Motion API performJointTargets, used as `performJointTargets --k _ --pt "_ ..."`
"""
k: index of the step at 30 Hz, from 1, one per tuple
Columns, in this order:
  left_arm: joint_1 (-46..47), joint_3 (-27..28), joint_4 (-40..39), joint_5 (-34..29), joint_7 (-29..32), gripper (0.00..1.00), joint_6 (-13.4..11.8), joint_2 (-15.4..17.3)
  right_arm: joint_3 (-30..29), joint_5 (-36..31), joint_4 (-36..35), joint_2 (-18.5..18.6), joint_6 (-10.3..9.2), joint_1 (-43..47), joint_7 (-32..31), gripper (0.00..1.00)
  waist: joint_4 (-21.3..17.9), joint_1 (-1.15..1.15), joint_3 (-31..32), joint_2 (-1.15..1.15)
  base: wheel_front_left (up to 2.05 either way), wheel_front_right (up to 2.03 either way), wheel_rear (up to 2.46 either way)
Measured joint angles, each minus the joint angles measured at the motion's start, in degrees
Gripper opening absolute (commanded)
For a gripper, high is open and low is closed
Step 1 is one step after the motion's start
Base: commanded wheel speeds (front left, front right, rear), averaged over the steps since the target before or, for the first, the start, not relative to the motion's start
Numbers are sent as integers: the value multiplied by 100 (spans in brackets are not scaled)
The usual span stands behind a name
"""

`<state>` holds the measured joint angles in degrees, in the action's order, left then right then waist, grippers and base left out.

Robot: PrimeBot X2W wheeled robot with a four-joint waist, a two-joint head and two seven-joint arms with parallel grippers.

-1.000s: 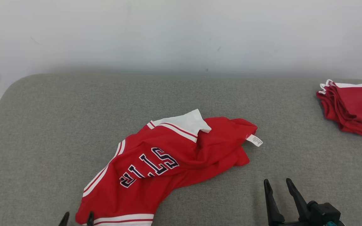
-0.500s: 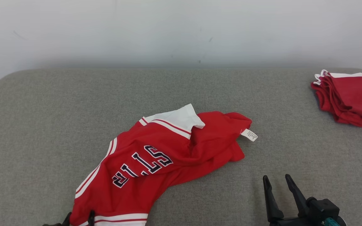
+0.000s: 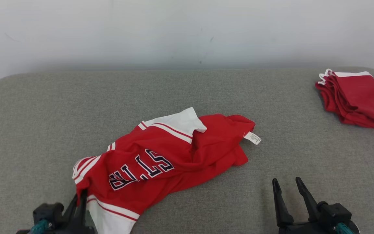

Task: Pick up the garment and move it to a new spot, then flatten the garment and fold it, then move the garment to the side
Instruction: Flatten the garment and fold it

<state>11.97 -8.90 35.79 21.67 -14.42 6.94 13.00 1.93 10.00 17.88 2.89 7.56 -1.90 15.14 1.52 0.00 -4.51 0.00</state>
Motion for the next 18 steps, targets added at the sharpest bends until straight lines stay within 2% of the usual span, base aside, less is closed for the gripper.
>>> performJointTargets --k 6,9,14,18 --pt "435 -115 -371 -104 -38 0 13 34 15 -4 -16 -1 0 -45 0 100 -114 0 -52 0 0 0 0" --pt "584 -314 -480 -157 58 0 14 -65 26 -12 -1 -1 0 -70 0 100 -206 0 -81 0 0 0 0" --pt "767 -511 -308 -204 133 0 18 -127 38 -20 14 0 0 -114 0 100 -381 0 -128 0 0 0 0" --pt "816 -502 -76 -248 93 0 -43 -55 19 -23 29 1 0 -121 0 100 -477 1 -121 0 0 0 0"
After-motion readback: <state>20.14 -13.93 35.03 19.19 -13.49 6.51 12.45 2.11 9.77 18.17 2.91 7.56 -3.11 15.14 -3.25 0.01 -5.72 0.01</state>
